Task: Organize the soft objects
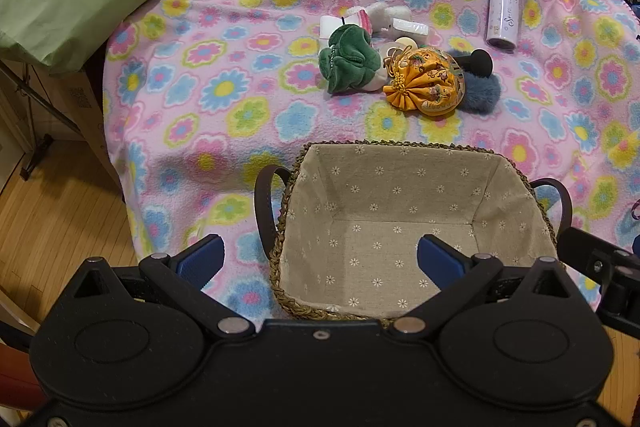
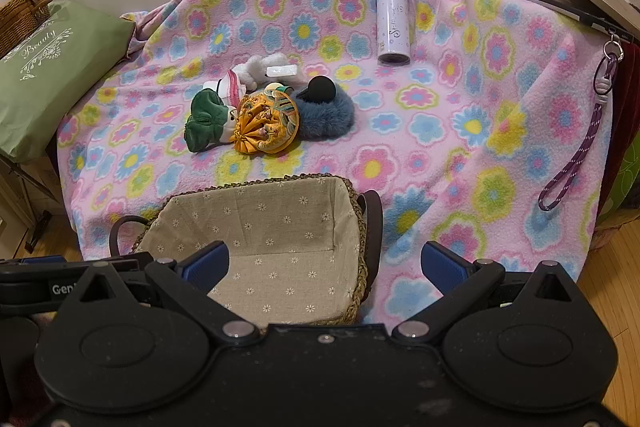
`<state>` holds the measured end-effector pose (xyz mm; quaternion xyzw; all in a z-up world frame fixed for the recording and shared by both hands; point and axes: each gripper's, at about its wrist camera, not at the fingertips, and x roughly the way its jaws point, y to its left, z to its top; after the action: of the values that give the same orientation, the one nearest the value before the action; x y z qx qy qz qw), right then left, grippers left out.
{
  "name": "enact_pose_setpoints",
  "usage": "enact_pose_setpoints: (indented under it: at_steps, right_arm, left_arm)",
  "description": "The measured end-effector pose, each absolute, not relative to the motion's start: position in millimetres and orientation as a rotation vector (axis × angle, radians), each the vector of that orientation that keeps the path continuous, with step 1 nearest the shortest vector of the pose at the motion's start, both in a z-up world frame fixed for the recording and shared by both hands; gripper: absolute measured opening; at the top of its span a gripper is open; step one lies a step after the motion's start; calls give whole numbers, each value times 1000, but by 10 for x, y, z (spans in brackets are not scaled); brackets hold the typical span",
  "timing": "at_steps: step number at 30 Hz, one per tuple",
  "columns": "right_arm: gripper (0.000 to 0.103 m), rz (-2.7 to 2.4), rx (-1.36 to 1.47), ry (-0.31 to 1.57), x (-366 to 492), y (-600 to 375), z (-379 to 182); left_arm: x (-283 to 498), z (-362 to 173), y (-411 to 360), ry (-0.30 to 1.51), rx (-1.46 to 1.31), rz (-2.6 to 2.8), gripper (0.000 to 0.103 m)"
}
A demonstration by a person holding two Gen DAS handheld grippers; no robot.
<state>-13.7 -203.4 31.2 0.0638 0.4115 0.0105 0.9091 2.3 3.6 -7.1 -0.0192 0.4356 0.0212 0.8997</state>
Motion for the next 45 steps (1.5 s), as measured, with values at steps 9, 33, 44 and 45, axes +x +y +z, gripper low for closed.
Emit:
enact_pose_setpoints:
  at_steps: [9, 33, 44, 45]
  right_arm:
    - [103, 22, 130, 848, -138, -2031, 310]
    - [103, 22, 131, 848, -142, -2031, 313]
    - [103, 29, 138, 788, -162, -2012, 332]
    - [103, 29, 140, 792, -147, -2017, 324]
  left_arm:
    - [24, -70, 31, 902, -40, 45, 100]
    - [13, -104, 12, 904, -38, 45, 100]
    - [2, -113, 13, 886, -41, 28, 100]
    - [-2, -106, 15, 875, -43, 29, 100]
